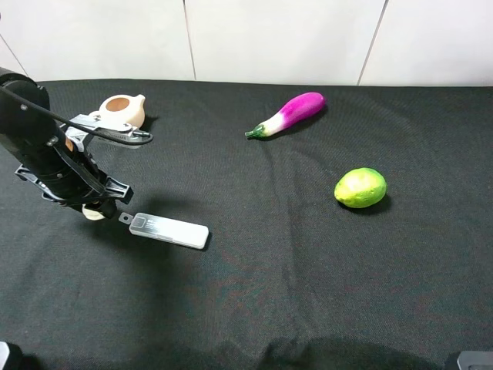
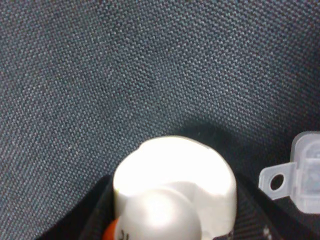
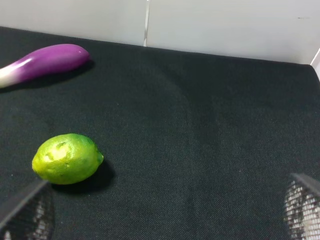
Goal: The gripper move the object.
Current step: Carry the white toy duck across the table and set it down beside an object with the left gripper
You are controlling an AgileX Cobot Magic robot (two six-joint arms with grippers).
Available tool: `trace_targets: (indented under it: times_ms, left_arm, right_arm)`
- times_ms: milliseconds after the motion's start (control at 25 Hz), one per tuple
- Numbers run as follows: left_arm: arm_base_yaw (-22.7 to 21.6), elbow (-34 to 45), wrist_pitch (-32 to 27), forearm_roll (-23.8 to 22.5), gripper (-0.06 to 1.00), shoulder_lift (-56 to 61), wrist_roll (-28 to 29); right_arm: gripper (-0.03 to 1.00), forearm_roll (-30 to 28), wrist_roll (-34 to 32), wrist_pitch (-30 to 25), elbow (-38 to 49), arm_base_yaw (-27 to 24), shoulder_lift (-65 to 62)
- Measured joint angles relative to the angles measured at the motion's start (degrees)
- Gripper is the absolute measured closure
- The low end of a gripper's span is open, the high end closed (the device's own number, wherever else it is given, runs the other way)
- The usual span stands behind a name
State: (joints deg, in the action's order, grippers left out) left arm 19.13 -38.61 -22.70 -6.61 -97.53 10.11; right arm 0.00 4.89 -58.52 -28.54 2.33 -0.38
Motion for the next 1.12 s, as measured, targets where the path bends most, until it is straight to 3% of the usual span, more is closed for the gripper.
trace_targets:
  times_ms: [1120]
  left_arm:
    - [0.0,0.1,1.5,1.2,0.44,-2.9,0.0]
  right_arm:
    - [0.27,0.0,0.0,0.0,0.0,0.0,0.0]
